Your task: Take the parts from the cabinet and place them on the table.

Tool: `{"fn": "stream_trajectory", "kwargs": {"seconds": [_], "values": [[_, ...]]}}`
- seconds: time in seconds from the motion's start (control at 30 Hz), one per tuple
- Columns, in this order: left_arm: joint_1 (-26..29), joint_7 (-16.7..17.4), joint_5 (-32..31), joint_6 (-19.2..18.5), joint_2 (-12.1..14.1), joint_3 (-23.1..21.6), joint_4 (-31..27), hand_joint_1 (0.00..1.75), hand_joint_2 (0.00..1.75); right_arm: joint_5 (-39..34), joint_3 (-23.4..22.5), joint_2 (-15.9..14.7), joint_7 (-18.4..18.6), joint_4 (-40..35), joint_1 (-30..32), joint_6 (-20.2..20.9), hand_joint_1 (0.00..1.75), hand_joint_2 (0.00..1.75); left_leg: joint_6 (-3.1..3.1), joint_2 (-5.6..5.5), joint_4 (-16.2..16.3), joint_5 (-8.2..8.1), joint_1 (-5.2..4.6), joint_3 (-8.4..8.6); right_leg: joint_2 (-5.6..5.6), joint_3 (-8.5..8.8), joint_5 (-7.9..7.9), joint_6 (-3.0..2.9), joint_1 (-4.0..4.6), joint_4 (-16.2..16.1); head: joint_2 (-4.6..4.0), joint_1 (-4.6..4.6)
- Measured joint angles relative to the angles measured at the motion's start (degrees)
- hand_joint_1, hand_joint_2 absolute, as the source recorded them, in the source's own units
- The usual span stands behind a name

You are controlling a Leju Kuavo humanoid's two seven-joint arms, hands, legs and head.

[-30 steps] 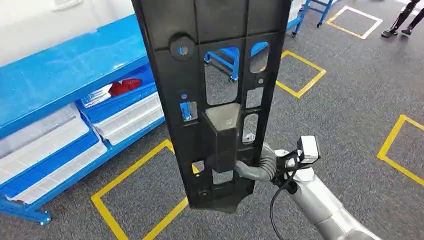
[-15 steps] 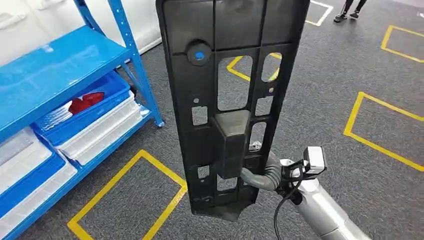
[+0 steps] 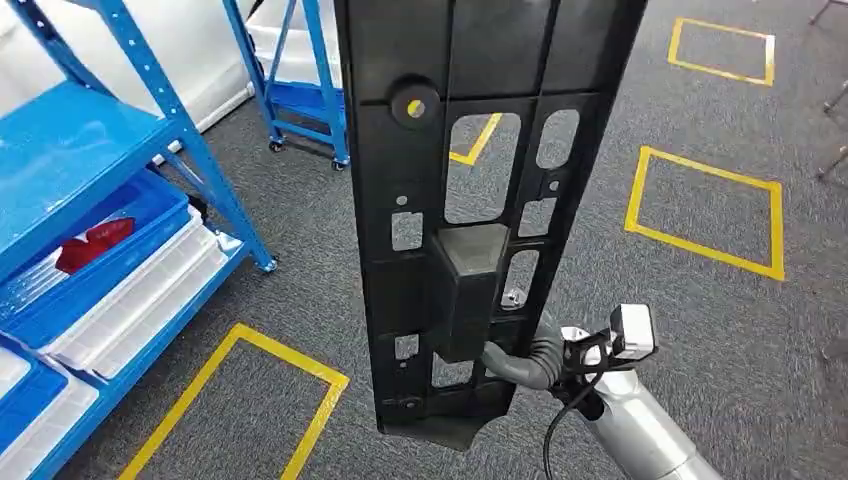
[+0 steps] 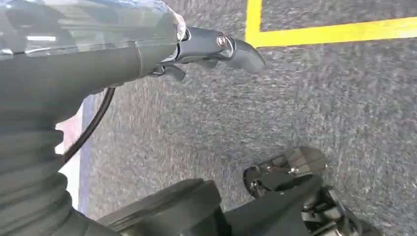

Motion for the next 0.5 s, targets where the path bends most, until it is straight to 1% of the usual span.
{"fn": "stream_trajectory", "kwargs": {"seconds": [0.03, 0.07, 0.1, 0.13, 0.17, 0.2, 0.23, 0.27, 0.3, 0.33, 0.37, 0.4, 0.43, 0.47, 0.5], "values": [[-0.02, 0.02, -0.06, 0.02, -0.04, -0.07, 0.00, 0.00, 1.75, 0.00, -0.07, 0.00, 0.00, -0.11, 0.17, 0.00, 1.75, 1.75, -0.33, 0.63, -0.15, -0.12, 0.03, 0.29, 0.55, -0.09, -0.20, -0.43, 0.28, 0.07, 0.00, 0.00], [-0.13, 0.05, -0.07, 0.02, -0.04, -0.09, 0.00, 0.00, 1.75, 0.02, -0.31, -0.11, 0.00, -0.15, 0.32, 0.00, 1.75, 1.75, -0.74, 1.22, -0.26, -0.14, 0.26, 0.80, 1.17, -0.25, -0.28, -0.88, 0.67, 0.12, 0.00, 0.00], [-0.25, 0.05, -0.07, 0.02, -0.11, -0.13, 0.00, 0.00, 1.75, 0.04, -0.40, -0.15, 0.02, -0.20, 0.34, 0.00, 1.75, 1.75, -1.17, 1.79, -0.29, -0.32, 0.49, 1.03, 1.92, -0.20, -0.12, -1.41, 0.61, -0.01, 0.00, 0.00], [-0.32, 0.05, -0.07, 0.00, -0.18, -0.20, 0.00, 0.00, 1.75, 0.04, -0.42, -0.18, 0.02, -0.46, 0.54, -0.04, 1.75, 1.75, -1.47, -0.23, 0.59, -1.17, 0.75, 0.88, 2.37, -0.07, -0.05, -1.82, 0.48, -0.19, 0.00, 0.00], [-0.34, 0.05, -0.07, 0.00, -0.18, -0.24, 0.00, 0.00, 1.75, 0.00, -0.48, -0.42, 0.00, -0.68, 0.46, -0.04, 1.75, 1.75, -1.28, -2.38, 3.63, -3.35, 0.75, -0.50, 2.93, -0.05, -0.07, -2.22, 0.58, -0.19, 0.00, -0.02], [-0.29, 0.05, -0.09, -0.02, -0.18, -0.31, 0.00, 0.00, 1.75, 0.02, -0.48, -0.42, 0.00, -0.81, 0.48, -0.04, 1.75, 1.75, -1.11, -3.41, 8.37, -5.79, 0.66, -2.78, 3.43, -0.02, -0.10, -2.62, 0.77, -0.19, 0.00, 0.00], [-0.17, 0.07, -0.15, -0.07, -0.18, -0.48, 0.00, 0.00, 1.75, 0.09, -0.48, -0.44, 0.02, -0.81, 0.59, -0.09, 1.75, 1.75, -0.95, -3.98, 13.45, -7.88, 0.47, -5.44, 4.13, -0.04, -0.17, -2.83, 1.02, -0.19, 0.00, 0.00], [-0.17, 0.07, -0.06, -0.07, -0.18, -0.57, 0.00, 0.00, 1.75, 0.11, -0.48, -0.44, 0.02, -0.81, 0.82, -0.15, 1.75, 1.75, -0.74, -4.27, 17.45, -9.05, 0.29, -7.67, 4.84, -0.03, -0.18, -2.95, 1.33, -0.16, 0.00, 0.00], [-0.44, 0.05, -0.11, -0.24, -0.18, -0.63, 0.00, 0.00, 1.75, 0.11, -0.48, -0.44, 0.02, -0.83, 1.09, -0.24, 1.75, 1.75, -0.40, -4.31, 19.22, -8.75, 0.10, -8.97, 5.55, 0.04, -0.22, -3.03, 1.64, -0.16, 0.00, 0.00], [-0.61, 0.20, -0.22, -0.31, -0.18, -0.72, 0.00, 0.00, 1.75, 0.15, -0.48, -0.44, 0.06, -0.92, 1.27, -0.39, 1.75, 1.75, 0.05, -4.34, 18.10, -7.13, -0.16, -8.83, 6.30, 0.17, -0.26, -3.09, 1.88, -0.15, 0.00, 0.00], [-0.65, 0.22, -0.31, -0.35, -0.18, -0.81, 0.00, 0.00, 1.75, 0.22, -0.48, -0.44, 0.09, -1.07, 1.39, -0.50, 1.75, 1.75, 0.71, -4.57, 14.53, -4.40, -0.46, -7.52, 7.19, 0.37, -0.29, -3.15, 2.11, -0.15, 0.00, 0.00], [-0.61, 0.26, -0.33, -0.35, -0.15, -0.87, 0.00, 0.00, 1.75, 0.20, -0.48, -0.44, 0.09, -1.36, 1.47, -0.57, 1.75, 1.75, 1.51, -5.49, 9.08, -1.02, -0.86, -5.31, 8.05, 0.67, -0.34, -3.21, 2.26, -0.15, 0.00, 0.00], [-0.52, 0.33, -0.37, -0.37, -0.02, -0.87, 0.00, 0.00, 1.75, 0.20, -0.50, -0.50, 0.09, -1.60, 1.50, -0.57, 1.75, 1.75, 2.29, -8.02, 4.29, 1.80, -1.16, -3.49, 8.72, 0.84, -0.36, -3.22, 2.20, -0.16, 0.00, 0.00], [-0.47, 0.33, -0.39, -0.37, 0.11, -0.87, 0.00, 0.00, 1.75, 0.20, -0.50, -0.55, 0.09, -1.68, 1.51, -0.55, 1.75, 1.75, 3.00, -10.92, 2.77, 1.44, -1.00, -2.98, 9.26, 0.64, -0.32, -3.06, 2.26, -0.09, 0.00, 0.00], [-0.38, 0.35, -0.48, -0.37, 0.13, -0.90, 0.00, 0.00, 1.75, 0.24, -0.50, -0.57, 0.13, -1.73, 1.55, -0.55, 1.75, 1.75, 2.76, -10.61, 1.38, 1.60, -0.93, -2.72, 9.93, 0.41, -0.19, -2.79, 1.91, 0.00, 0.00, -0.02]]}}
